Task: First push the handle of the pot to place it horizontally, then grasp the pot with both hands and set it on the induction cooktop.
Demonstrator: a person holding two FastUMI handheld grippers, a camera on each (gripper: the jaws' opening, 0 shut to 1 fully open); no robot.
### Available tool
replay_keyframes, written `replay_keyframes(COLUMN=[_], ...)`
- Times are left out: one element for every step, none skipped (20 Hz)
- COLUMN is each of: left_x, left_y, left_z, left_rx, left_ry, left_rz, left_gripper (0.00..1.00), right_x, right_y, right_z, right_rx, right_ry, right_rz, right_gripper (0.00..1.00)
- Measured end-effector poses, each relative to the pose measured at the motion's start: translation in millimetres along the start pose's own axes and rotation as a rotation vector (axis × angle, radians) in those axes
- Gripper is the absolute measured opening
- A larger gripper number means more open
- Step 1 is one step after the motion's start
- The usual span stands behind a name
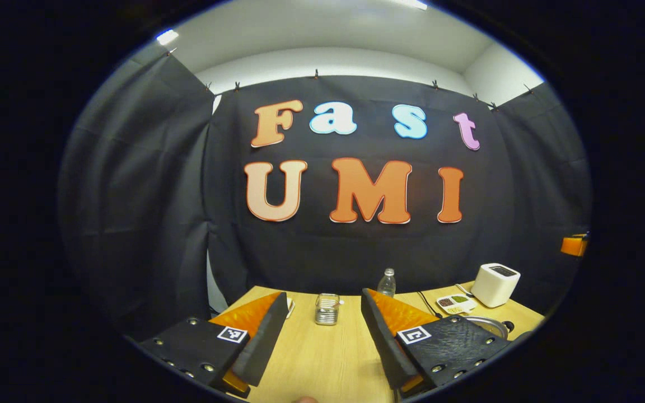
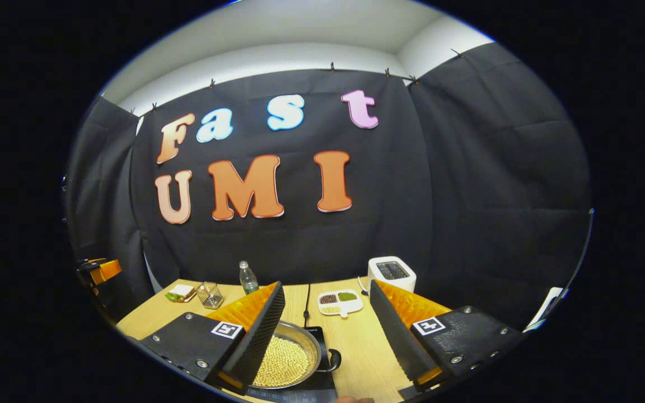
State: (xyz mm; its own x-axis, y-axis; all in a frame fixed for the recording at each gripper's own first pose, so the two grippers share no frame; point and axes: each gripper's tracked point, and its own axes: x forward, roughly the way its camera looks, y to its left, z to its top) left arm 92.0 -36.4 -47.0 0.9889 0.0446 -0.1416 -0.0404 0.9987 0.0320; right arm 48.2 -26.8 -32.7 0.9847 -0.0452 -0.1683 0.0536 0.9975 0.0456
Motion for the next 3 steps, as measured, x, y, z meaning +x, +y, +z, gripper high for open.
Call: replay_keyframes(left_x=[-6,-13,-19], left_y=[3,5,10], left_z=[7,15,24], left_rx=[-0.003,-0.008,-0.007], left_ry=[-0.009,-0.022,-0.036], left_rz=[-0.002,-0.006,-0.002], left_gripper=[0.82,0.82,0.82], right_x=[-8,-15,-26], right_y=[1,2,2], right_z=[9,16,23], right_rx=[0.003,0.007,0.008], right_ry=[-0.019,-0.037,-0.052], right_rz=[0.003,0.015,0.027], right_gripper=[0.95,0.95,0.95])
